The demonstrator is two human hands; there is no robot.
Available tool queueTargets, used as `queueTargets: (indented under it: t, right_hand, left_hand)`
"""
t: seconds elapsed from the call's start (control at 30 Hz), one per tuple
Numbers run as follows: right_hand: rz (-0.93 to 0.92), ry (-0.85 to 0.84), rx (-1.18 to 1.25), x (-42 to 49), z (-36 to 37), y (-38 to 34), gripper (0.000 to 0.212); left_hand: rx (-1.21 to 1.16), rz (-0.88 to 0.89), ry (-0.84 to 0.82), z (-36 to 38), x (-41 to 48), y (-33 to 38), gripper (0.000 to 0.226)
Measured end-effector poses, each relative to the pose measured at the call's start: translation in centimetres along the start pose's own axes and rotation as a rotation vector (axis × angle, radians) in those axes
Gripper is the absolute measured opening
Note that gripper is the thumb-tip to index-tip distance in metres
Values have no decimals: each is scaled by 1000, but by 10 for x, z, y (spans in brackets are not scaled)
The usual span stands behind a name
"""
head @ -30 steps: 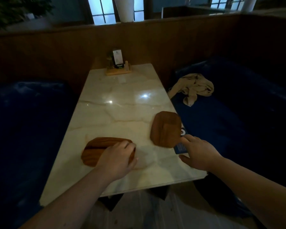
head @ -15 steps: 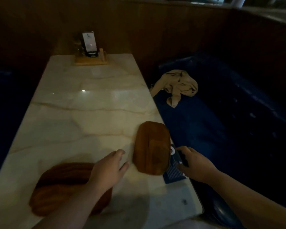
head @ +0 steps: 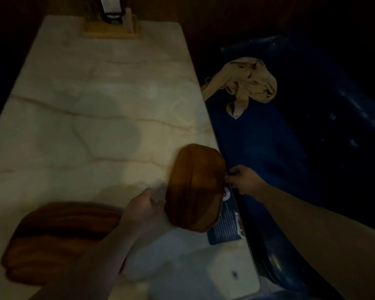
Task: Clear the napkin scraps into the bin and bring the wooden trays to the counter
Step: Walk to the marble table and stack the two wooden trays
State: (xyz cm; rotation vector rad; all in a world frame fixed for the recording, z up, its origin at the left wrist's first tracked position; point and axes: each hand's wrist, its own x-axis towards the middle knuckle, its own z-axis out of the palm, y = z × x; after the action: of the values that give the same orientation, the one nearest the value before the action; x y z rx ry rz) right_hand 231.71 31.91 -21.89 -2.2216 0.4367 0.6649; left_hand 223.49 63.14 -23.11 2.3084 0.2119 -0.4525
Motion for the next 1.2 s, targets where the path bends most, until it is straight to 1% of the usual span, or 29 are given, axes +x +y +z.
queueTargets:
  t: [0.07,0.17,0.23,0.3,0.37,0.4,0.47,0.53,0.63,0.77,0.83,0.87,0.93,1.03,1.13,1.2]
  right_hand:
    - [12,9,26,25,-5,-4,55]
    - [-7,18,-10,57,-10,-9,66]
    - [-49,-9,-69,75,-14,-14,70]
    - [-94,-56,-99,88,-15,-18,65]
    - [-125,-112,-119,97,-16,-23,53]
    - [-138,-135,-130,100,-16,-24,46]
    - [-154,-144,-137,103,-15,-27,35]
    - [-149,-158,-118,104,-14,-31,31]
    - [-157,-194,-67,98,-16,-36,23]
    - [-182,-235,135,80,-21,-39,14]
    - [-214,-260,171,65,-21,-42,14]
    - [-227,-271,186,58,-19,-43,13]
    - [-245,-290,223,43,-13,-47,17]
    - [-242,-298,270,21,3,-54,21]
    - [-194,-309,302,-3,23,-60,27]
    - [-180,-312,279,-20,40,-65,31]
  left_hand:
    - [-36,-100,-25,12,6,4,38]
    - [25,-188,-43,31,12,8,31]
    - [5,-243,-34,40,15,11,25]
    - [-110,-324,-6,46,17,12,21]
    - [-237,-427,25,49,17,14,18]
    - [-263,-462,40,51,17,15,16]
    - [-322,-505,77,55,16,16,13]
    - [-396,-542,127,56,15,16,11]
    - [-451,-539,195,47,14,13,13]
    - [-510,-531,288,16,7,11,22]
    - [-497,-500,343,-5,1,11,20]
    - [-495,-483,361,-16,-2,11,15]
    - [-502,-448,370,-37,-10,8,2]
    - [-439,-384,385,-63,-19,-1,9]
    - [-443,-351,414,-87,-29,-16,8]
    - [-411,-330,424,-104,-35,-33,10]
